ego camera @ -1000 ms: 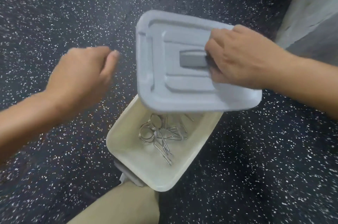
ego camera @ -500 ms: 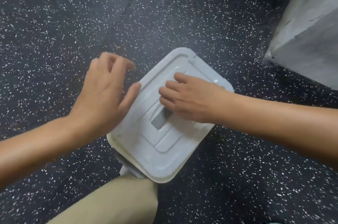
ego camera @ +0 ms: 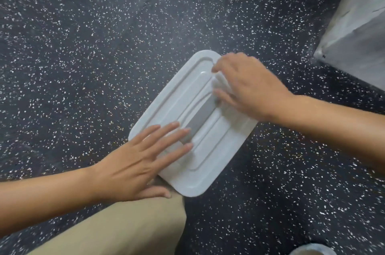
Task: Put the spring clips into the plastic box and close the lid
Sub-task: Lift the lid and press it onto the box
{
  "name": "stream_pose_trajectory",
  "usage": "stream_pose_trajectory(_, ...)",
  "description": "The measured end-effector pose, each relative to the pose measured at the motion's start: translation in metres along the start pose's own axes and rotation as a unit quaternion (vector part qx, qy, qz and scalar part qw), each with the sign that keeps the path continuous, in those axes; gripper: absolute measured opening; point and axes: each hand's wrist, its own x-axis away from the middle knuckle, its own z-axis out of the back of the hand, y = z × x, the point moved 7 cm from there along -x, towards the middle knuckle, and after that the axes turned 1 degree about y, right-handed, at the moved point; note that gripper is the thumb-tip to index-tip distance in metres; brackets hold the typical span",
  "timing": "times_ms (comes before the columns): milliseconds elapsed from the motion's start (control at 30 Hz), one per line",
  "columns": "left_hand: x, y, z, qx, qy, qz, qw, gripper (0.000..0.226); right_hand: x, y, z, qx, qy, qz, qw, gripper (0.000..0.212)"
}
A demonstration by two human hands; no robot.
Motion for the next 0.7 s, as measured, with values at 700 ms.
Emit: stream_pose_trajectory(700, -0.005, -0.004, 0.013, -0.055, -0.003, -0.099, 0.994, 0.075, 0.018, 0.061, -0.009, -0.221, -0.032, -0.282, 0.933, 0.025)
